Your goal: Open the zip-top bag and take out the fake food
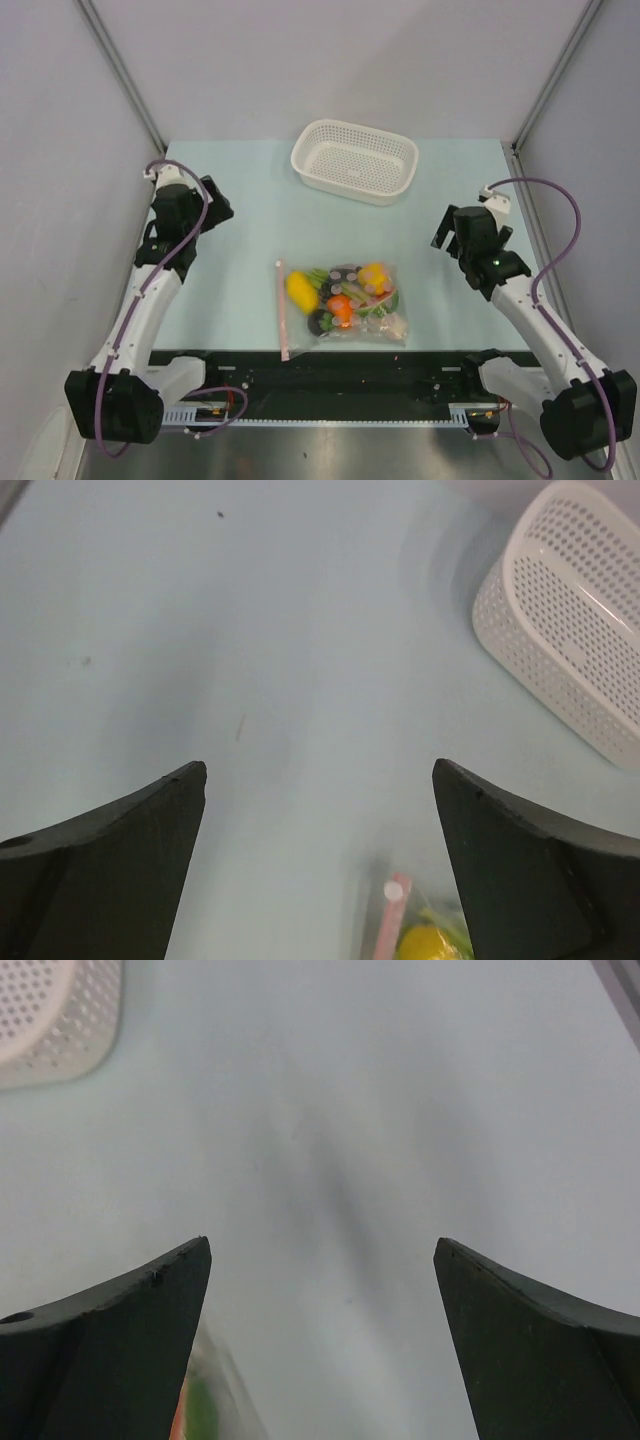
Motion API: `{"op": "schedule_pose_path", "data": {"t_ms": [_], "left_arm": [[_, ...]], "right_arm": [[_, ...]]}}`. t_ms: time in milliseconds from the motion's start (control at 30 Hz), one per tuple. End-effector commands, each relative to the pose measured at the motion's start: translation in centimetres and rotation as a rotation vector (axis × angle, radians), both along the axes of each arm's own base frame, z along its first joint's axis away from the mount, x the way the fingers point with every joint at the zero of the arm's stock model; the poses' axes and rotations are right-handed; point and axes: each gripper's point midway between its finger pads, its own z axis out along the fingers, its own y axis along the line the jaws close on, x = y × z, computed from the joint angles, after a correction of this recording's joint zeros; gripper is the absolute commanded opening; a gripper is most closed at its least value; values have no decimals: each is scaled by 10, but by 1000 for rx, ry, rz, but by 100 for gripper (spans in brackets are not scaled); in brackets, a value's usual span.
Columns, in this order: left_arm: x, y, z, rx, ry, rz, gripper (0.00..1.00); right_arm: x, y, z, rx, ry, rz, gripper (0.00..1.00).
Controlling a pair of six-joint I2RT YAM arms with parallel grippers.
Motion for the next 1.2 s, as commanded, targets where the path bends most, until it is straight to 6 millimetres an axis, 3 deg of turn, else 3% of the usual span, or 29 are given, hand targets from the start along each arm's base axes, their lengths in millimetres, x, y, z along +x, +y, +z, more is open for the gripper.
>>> {"op": "schedule_pose_path", "data": {"t_ms": [0,33,67,133,167,200,433,500,667,767,900,1100,1167], "left_arm": [[-32,-46,-11,-216,117,-176,100],[-35,-57,-14,-257,121,-226,100],[-43,-68,-31,-295,153,-272,100],[-57,-91,-30,-400,134,-375,100],[-67,-97,-47,-428,167,-391,100],[-72,-99,-50,-442,169,-404,100],[-119,-112,-98,-515,292,-435,100],[-122,-116,-101,-548,292,-446,99],[-128,-127,-133,-587,402,-453,97],[-125,-132,-143,-570,448,-451,95],[-117,-137,-162,-577,505,-456,90],[-104,-151,-178,-637,533,-504,73],[-99,-157,-174,-661,495,-541,69]], "right_arm": [[-47,-12,0,58,73,-38,100],[-52,-5,1,104,83,8,100],[-56,-1,4,136,81,32,100],[-62,18,18,204,37,158,100],[-63,23,22,234,26,176,100],[-64,31,27,259,26,211,100],[-79,102,7,313,215,407,100],[-82,120,8,286,214,470,100],[-103,183,13,248,255,735,100],[-113,207,17,253,258,835,100],[-121,220,23,301,253,913,100],[-126,218,28,311,232,939,100],[-128,217,28,314,235,936,100]]}}
